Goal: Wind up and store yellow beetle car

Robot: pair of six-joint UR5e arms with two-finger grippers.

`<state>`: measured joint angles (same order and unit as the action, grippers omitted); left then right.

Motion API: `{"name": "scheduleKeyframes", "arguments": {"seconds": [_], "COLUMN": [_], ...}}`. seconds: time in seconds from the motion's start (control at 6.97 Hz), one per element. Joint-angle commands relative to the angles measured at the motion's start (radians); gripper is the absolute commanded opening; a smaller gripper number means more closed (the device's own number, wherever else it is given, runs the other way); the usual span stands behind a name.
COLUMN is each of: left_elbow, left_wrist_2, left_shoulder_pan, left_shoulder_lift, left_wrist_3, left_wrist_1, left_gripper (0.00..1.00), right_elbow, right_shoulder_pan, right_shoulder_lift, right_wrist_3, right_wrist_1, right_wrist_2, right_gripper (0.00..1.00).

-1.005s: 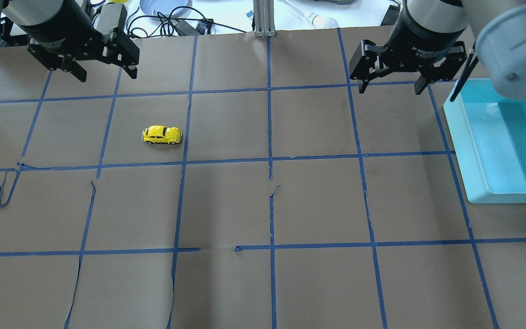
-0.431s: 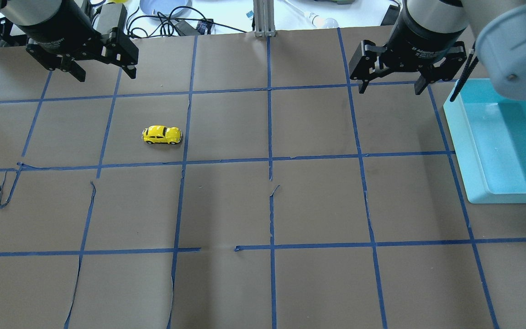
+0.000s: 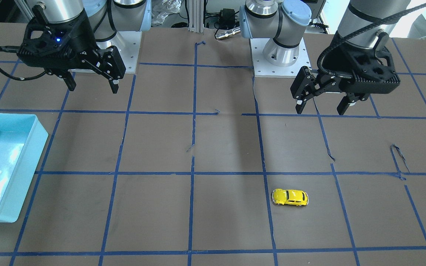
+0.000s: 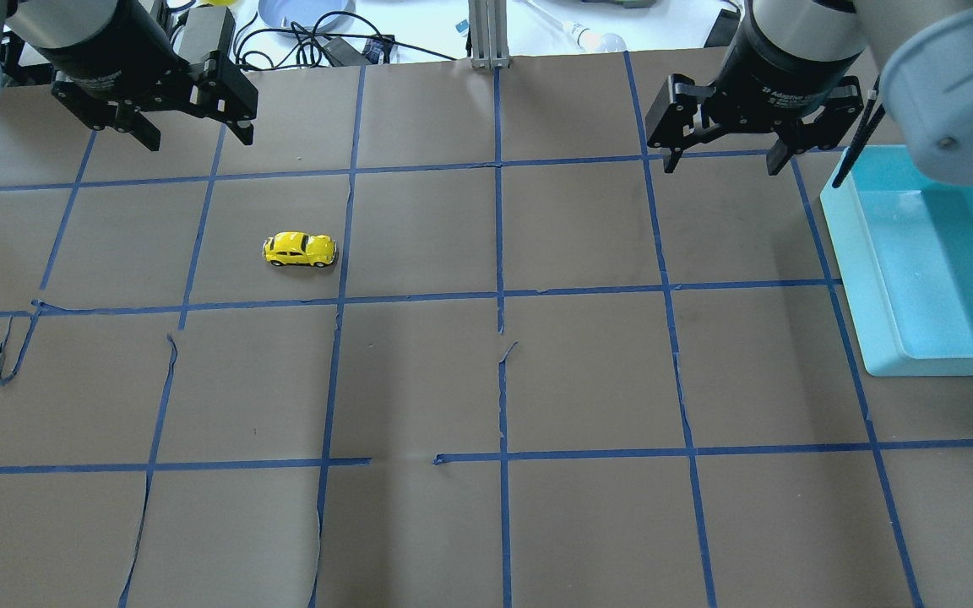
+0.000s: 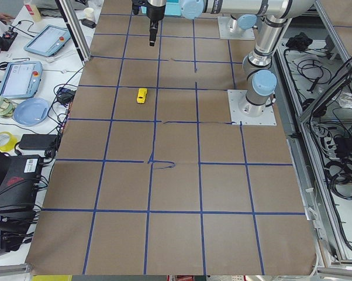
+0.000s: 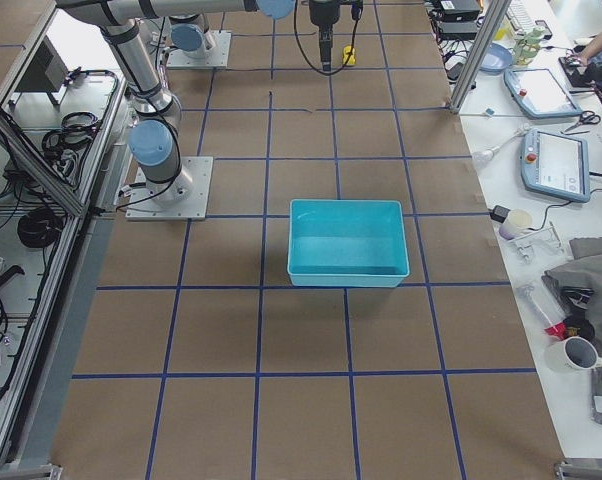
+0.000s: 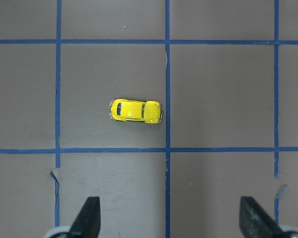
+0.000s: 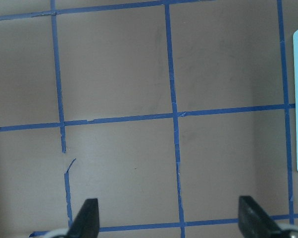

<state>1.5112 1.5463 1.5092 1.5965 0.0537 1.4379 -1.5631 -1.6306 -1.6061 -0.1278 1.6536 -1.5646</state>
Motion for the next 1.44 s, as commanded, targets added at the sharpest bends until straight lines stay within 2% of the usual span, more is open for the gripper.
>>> {"name": "scheduleKeyframes", "arguments": {"seconds": [0.0, 0.43, 0.72, 0.86, 1.15, 1.29], "left_elbow": [0.003, 0.003, 0.009, 0.027, 0.052, 0.057], "left_wrist_2": [0.002, -0.002, -0.006, -0.002, -0.011, -0.008], "left_shoulder_pan": [0.0, -0.007, -0.011, -0.011, -0.011, -0.011], "left_shoulder_lift": [-0.003, 0.017, 0.031, 0.054, 0.129, 0.164], "left_wrist_3": [0.0, 0.003, 0.23, 0.267, 0.371, 0.487], "left_wrist_1": [-0.001, 0.001, -0.004, -0.011, -0.114, -0.116], "left_gripper": [1.0, 1.0, 1.0, 1.0, 1.0, 1.0], "right_elbow": [0.0, 0.0, 0.0, 0.0, 0.0, 0.0], "right_shoulder_pan": [0.0, 0.0, 0.0, -0.002, -0.002, 0.0], "right_shoulder_lift": [0.0, 0.0, 0.0, -0.002, -0.002, -0.002], "right_wrist_3": [0.002, 0.004, 0.004, 0.004, 0.004, 0.004], "right_wrist_1": [-0.002, -0.003, -0.006, -0.006, -0.011, -0.012], "right_wrist_2": [0.0, 0.0, 0.0, 0.002, 0.0, 0.0], "right_gripper": [1.0, 1.0, 1.0, 1.0, 1.0, 1.0]}}
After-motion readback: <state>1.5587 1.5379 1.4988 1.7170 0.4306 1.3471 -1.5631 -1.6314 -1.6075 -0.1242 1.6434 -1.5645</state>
